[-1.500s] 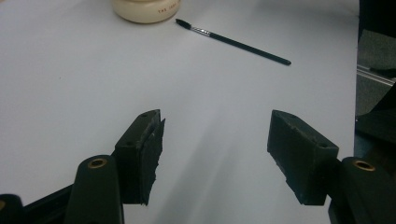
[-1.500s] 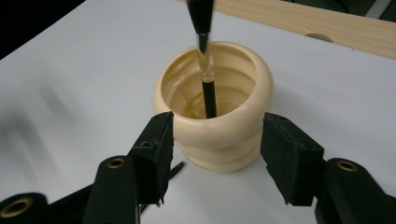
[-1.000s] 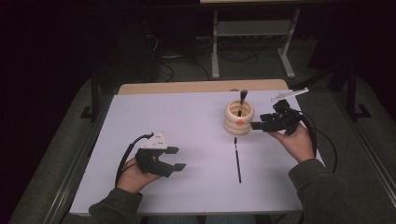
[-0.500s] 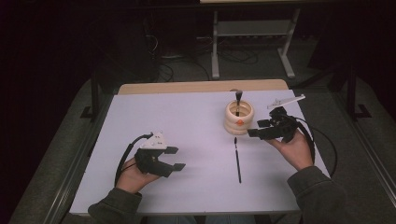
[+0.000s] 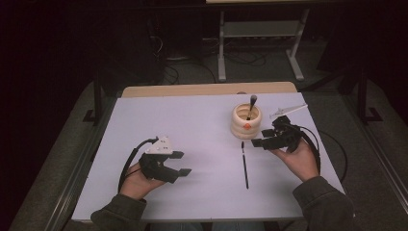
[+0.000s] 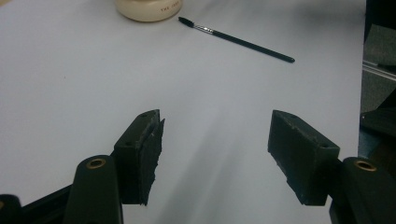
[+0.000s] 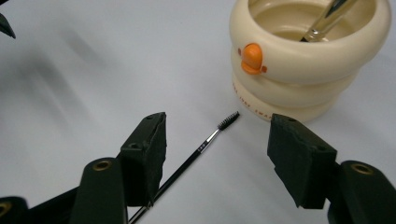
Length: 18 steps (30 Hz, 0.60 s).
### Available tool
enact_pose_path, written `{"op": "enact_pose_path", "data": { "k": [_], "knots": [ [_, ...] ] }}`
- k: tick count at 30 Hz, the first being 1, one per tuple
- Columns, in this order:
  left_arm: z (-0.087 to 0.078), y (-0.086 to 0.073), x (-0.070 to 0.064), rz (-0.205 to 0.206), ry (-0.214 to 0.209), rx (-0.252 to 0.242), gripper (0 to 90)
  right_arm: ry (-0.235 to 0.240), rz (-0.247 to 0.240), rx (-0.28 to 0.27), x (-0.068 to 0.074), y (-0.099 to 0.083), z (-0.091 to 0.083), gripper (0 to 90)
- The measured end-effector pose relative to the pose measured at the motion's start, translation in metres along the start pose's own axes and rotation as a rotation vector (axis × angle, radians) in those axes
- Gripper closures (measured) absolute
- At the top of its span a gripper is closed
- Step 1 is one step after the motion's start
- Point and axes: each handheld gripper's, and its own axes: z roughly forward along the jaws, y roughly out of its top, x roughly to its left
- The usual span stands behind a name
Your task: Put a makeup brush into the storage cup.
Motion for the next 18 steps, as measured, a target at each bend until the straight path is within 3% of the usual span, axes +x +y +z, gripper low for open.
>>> {"op": "enact_pose_path", "data": {
  "k": [18],
  "knots": [
    [0.0, 0.0, 0.0, 0.002, -0.002, 0.0, 34.3, 0.003, 0.008, 0.081, 0.018, -0.012, 0.028, 41.5]
  ]
}}
